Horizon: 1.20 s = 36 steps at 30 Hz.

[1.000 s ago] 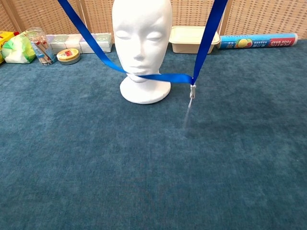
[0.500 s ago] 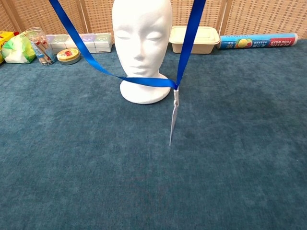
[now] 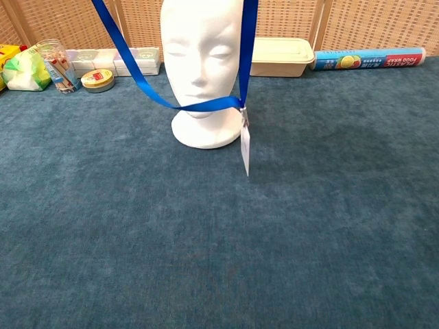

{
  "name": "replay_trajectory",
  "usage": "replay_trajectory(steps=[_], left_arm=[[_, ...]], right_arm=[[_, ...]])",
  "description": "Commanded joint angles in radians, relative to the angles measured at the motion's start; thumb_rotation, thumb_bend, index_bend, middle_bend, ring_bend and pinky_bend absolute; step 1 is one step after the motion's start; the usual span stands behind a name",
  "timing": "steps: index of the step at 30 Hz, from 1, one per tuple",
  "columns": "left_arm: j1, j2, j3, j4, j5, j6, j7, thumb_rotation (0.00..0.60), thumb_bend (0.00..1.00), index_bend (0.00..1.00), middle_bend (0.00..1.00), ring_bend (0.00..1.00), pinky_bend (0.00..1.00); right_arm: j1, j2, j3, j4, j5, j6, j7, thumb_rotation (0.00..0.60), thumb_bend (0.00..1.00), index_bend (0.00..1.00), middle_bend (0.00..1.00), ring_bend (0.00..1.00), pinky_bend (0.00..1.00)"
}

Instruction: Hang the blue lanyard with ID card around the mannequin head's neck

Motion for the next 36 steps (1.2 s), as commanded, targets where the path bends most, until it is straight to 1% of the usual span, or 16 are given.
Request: replay_trajectory(steps=[1,3,7,14,16,24,33,36], left_arm=[[-0.021,-0.010,-0.004,0.024,-0.024,-0.008,0.004,0.600,0.46,0.60,1.00,1.00,1.00],[-0.037,-0.016,-0.009,0.043,-0.046,-0.014,0.005,0.600,0.46,0.60,1.00,1.00,1.00],[-0.088,-0.042,-0.016,0.121,-0.118,-0.038,0.026,0.600,0.46,0.60,1.00,1.00,1.00],[-0.151,-0.083,-0.027,0.208,-0.183,-0.056,0.035,0.600,0.46,0.60,1.00,1.00,1.00],[-0.175,-0.105,-0.040,0.242,-0.209,-0.067,0.024,0.600,0.46,0.60,1.00,1.00,1.00],[-0.223,-0.145,-0.051,0.304,-0.242,-0.073,0.022,0.600,0.46,0.60,1.00,1.00,1.00],[-0.280,-0.193,-0.072,0.387,-0.303,-0.083,0.021,0.600,0.46,0.60,1.00,1.00,1.00],[-0.305,-0.216,-0.082,0.432,-0.337,-0.084,0.026,0.600,0.46,0.60,1.00,1.00,1.00]], right_arm=[[0.025,-0.021,0.015,0.023,0.026,0.005,-0.009,0.570,0.50,0.66,0.78,0.99,1.00],[0.042,-0.034,0.024,0.039,0.044,0.008,-0.017,0.570,0.50,0.66,0.78,0.99,1.00],[0.093,-0.065,0.056,0.102,0.102,-0.007,-0.022,0.572,0.50,0.66,0.78,0.99,1.00],[0.142,-0.080,0.094,0.173,0.164,-0.031,-0.024,0.571,0.50,0.66,0.78,0.99,1.00],[0.159,-0.083,0.108,0.211,0.187,-0.045,-0.021,0.572,0.50,0.66,0.78,0.99,1.00],[0.176,-0.071,0.134,0.265,0.233,-0.086,0.005,0.573,0.51,0.66,0.77,0.99,1.00],[0.199,-0.049,0.158,0.329,0.292,-0.144,0.028,0.570,0.51,0.66,0.77,0.99,1.00],[0.212,-0.046,0.162,0.359,0.310,-0.162,0.033,0.571,0.51,0.66,0.77,0.99,1.00]])
